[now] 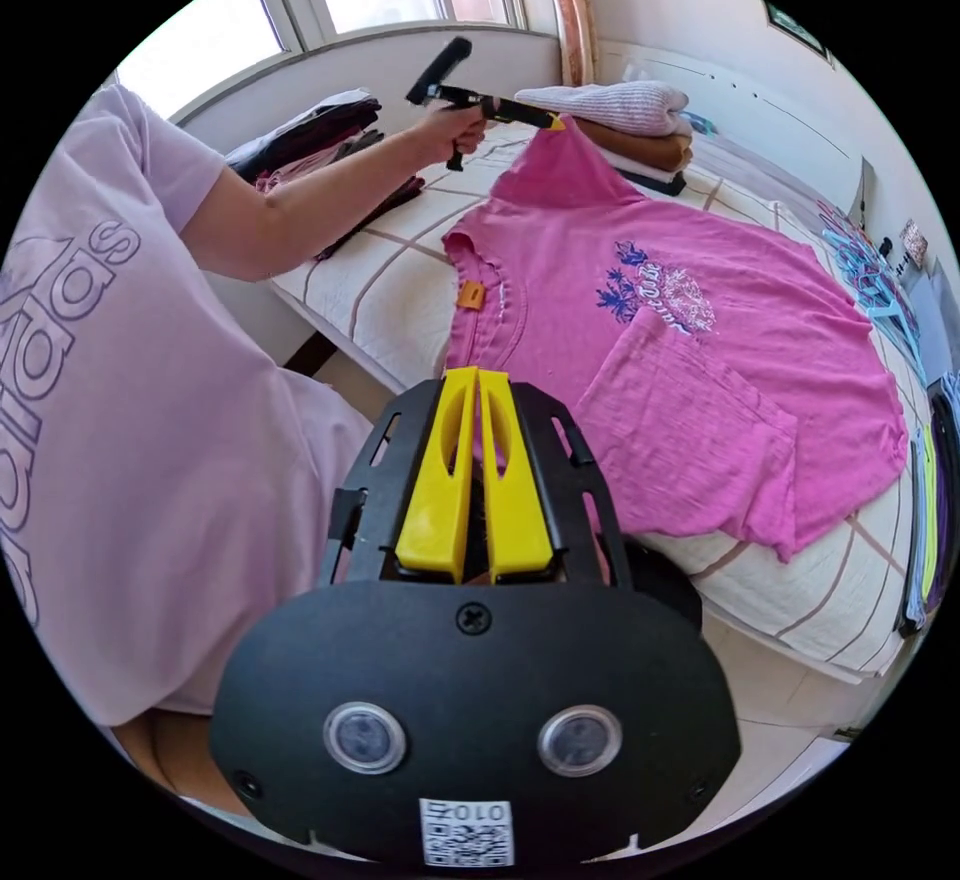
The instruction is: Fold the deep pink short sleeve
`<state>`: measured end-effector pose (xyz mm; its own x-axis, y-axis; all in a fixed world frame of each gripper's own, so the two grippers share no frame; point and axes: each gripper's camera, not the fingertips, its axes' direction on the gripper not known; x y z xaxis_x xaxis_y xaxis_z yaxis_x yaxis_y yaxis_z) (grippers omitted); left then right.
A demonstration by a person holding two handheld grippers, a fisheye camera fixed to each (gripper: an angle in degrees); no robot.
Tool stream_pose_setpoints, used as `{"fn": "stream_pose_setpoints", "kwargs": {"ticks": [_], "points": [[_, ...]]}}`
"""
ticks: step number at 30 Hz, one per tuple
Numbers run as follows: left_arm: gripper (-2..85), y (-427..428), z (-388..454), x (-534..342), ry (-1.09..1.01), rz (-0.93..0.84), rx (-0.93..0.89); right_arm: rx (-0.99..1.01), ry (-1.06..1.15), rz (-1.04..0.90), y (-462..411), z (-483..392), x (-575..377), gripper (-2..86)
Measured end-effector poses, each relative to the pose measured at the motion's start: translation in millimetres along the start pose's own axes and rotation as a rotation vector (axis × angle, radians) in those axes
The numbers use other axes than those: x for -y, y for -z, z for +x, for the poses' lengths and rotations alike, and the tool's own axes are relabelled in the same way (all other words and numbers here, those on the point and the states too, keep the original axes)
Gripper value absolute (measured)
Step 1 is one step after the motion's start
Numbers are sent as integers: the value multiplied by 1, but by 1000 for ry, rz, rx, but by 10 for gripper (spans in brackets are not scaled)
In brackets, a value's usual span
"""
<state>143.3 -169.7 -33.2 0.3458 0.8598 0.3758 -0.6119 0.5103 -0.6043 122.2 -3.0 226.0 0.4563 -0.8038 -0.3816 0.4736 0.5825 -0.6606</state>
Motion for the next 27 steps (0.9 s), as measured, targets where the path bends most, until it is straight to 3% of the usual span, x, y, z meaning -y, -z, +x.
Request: {"fn": "stream_pose_setpoints", "kwargs": {"ticks": [1,4,8,11,15,22,27], "points": [[17,-15,55,8,-111,-100,81,2,-1,2,1,-1,0,25],[42,-68,109,-19,-108,-285,118,23,7,14,4,-4,5,26],[70,-70,106,-63,68,-245,67,7,51,-29,4,-7,23,27],[90,-64,109,-89,75,-244,176,-33,27,-50,-3,3,38,27],[104,-98,107,-121,44,-373,139,-18,-2,-69,-10,16,60,27],[56,-111,80,-164,211,-243,-75,-23,7,-34,-5,-9,73,28],[23,-103,64,-196,284,-179,-37,-16,-22,-60,-4,-26,59,29]]}}
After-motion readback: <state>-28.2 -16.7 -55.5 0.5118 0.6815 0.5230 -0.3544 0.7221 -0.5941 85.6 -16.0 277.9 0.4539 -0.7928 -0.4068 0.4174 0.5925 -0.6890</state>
